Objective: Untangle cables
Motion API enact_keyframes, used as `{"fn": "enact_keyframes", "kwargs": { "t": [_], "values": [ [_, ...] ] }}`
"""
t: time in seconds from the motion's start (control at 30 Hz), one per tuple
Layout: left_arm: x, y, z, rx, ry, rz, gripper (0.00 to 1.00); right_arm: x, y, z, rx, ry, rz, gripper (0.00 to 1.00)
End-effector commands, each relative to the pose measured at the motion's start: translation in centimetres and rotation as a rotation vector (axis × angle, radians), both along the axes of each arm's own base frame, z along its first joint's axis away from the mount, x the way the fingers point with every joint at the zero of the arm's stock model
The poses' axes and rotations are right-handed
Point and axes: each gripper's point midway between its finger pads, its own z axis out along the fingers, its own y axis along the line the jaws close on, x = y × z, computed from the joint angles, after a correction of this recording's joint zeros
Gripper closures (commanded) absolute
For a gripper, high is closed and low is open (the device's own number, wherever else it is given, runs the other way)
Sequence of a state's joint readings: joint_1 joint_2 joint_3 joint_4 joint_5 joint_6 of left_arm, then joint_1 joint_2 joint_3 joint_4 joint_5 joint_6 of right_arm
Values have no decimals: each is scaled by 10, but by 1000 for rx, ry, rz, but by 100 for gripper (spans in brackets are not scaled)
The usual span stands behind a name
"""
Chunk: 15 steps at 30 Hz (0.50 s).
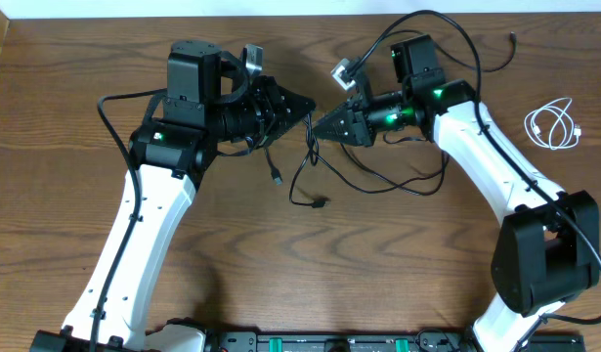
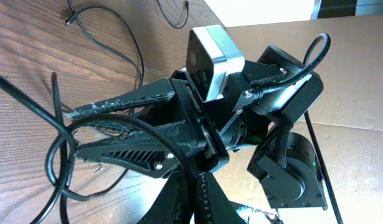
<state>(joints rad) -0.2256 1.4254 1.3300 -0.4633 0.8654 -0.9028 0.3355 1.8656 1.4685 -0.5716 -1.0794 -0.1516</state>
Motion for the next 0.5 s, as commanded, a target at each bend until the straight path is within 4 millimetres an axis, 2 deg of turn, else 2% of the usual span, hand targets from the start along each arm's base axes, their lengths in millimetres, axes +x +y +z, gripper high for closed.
{"fn": "enact_keyframes", "kwargs": {
  "t": [0.0,0.17,0.37,0.47],
  "values": [
    [-1,-2,5,-16,3,-4,93,-6,7,-2,-3,-17,28,72],
    [0,-2,5,-14,2,-2,93,-8,11,-2,-3,-18,37,71],
    [-1,-2,5,-21,11,-3,93,-5,10,-5,-21,-28,24,79],
    [-2,-3,6,-32,23,-6,93,-5,10,-6,-31,-32,20,80]
  ]
}}
